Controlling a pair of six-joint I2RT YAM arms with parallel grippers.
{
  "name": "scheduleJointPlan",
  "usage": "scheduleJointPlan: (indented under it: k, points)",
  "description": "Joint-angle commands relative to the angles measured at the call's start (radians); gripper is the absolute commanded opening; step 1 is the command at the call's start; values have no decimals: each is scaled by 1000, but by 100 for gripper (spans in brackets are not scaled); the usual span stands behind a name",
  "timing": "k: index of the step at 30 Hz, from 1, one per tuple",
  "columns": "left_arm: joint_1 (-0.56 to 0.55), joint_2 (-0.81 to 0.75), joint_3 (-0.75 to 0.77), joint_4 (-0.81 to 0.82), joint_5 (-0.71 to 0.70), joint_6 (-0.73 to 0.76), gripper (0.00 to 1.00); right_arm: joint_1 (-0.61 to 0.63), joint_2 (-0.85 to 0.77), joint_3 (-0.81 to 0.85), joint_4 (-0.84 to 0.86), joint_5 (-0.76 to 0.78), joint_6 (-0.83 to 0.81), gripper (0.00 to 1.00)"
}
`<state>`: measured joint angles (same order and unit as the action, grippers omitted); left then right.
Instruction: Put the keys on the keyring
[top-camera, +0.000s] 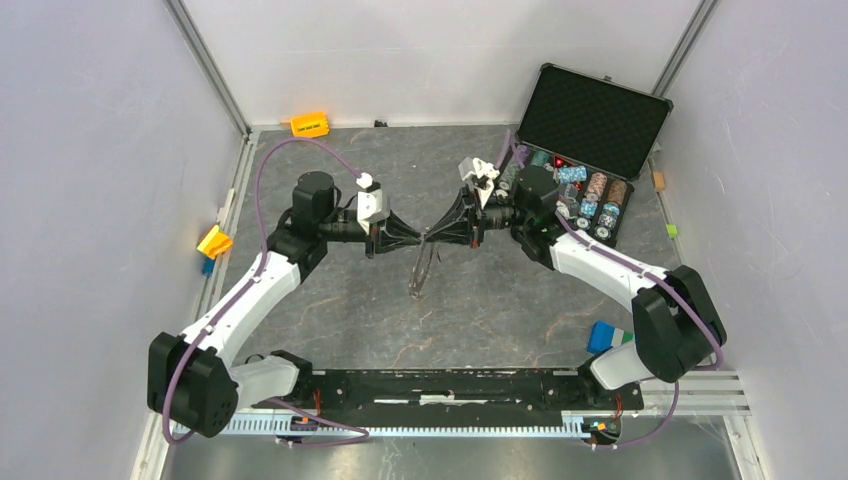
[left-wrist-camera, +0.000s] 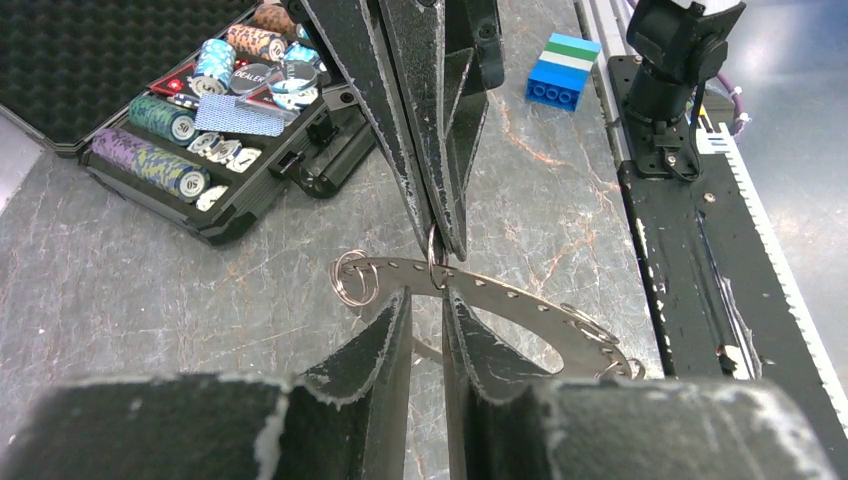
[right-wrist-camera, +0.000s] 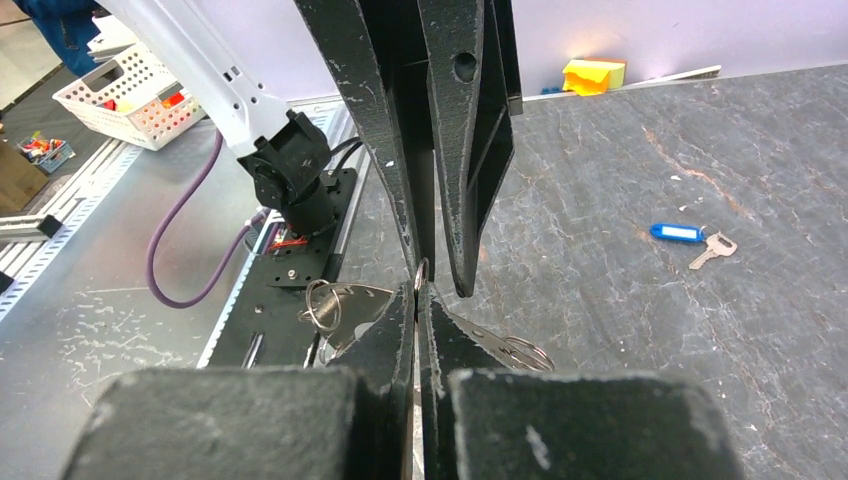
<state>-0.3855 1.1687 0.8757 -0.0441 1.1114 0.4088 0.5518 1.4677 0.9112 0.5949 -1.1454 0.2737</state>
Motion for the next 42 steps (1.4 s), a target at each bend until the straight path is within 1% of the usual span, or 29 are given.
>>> scheduleJointPlan:
  k: [1, 5, 9, 12, 15, 17, 25, 32, 35, 42]
  points:
    - [-2, 5, -6, 135, 46, -101, 24, 3, -21, -5, 58, -10, 10, 0]
    - [-2, 0, -16, 138, 54, -105, 26, 3, -18, 4, 12, -2, -30, 0]
    - [-1, -4, -21, 127, 66, -100, 29, 3, -23, 33, -138, 21, -165, 0]
    - [-2, 2, -17, 127, 67, -105, 28, 3, -27, 31, -167, 29, -198, 0]
    - [-1, 11, -12, 127, 69, -112, 24, 4, -30, 32, -164, 28, -195, 0]
    - [-2, 13, -13, 127, 67, -109, 24, 3, -30, 32, -160, 24, -190, 0]
    - [1, 8, -34, 120, 39, -75, 35, 3, -35, 18, -96, -1, -136, 0]
    - [7, 14, -41, 108, 45, -61, 38, 3, -40, 4, -30, -15, -78, 0]
    - [7, 18, -39, 108, 53, -67, 37, 2, -34, 3, -12, -17, -62, 0]
    - [5, 22, -43, 108, 59, -73, 25, 3, -23, -11, 62, -19, -1, 0]
